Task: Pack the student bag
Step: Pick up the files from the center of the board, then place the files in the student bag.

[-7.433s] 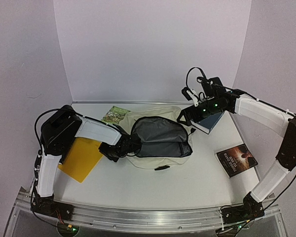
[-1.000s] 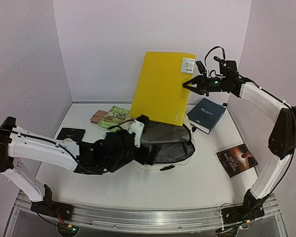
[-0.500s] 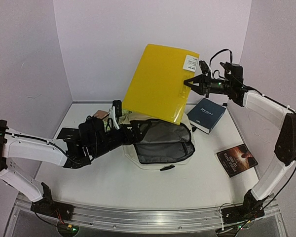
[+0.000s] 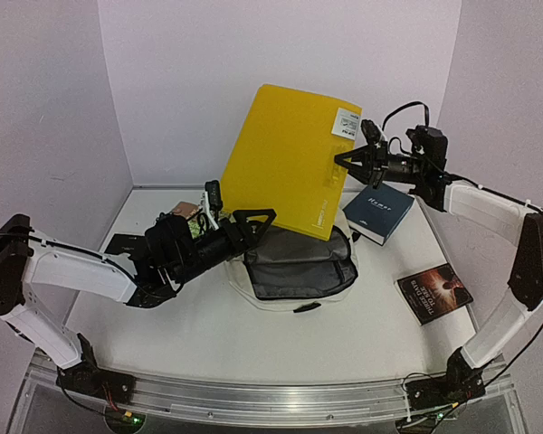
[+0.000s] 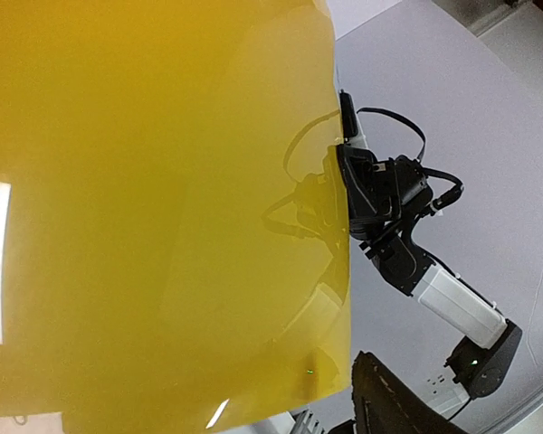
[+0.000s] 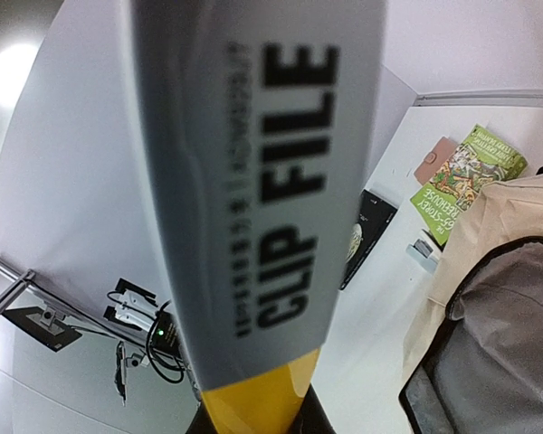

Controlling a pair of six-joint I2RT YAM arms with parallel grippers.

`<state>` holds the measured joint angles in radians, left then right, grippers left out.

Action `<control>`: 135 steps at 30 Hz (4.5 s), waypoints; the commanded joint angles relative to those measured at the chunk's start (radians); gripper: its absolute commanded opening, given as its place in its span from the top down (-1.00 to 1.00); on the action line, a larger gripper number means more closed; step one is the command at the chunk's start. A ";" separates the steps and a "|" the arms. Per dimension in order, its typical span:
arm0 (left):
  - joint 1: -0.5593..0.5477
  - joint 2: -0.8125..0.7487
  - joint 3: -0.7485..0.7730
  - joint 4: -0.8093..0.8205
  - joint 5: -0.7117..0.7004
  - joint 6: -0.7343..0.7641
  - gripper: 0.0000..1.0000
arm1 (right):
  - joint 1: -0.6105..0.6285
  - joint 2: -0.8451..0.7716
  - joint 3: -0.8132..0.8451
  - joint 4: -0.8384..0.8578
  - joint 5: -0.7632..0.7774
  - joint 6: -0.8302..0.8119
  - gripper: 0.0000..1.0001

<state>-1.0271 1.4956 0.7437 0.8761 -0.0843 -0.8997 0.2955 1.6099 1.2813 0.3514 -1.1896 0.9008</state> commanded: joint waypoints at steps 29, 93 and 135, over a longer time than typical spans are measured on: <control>0.016 -0.463 -0.157 -0.549 -0.200 -0.220 1.00 | 0.188 0.189 0.190 -0.705 0.698 -1.166 -0.34; 0.016 -0.340 -0.430 -0.001 0.413 -0.381 1.00 | 0.333 0.502 0.712 -0.773 0.926 -0.975 1.00; 0.108 0.426 -0.245 0.626 0.157 -0.539 1.00 | 0.346 0.383 0.579 -0.773 0.743 -0.981 1.00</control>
<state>-0.9290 1.9156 0.4465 1.2538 0.0322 -1.4260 0.6308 2.0958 1.8601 -0.4826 -0.3874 -0.0780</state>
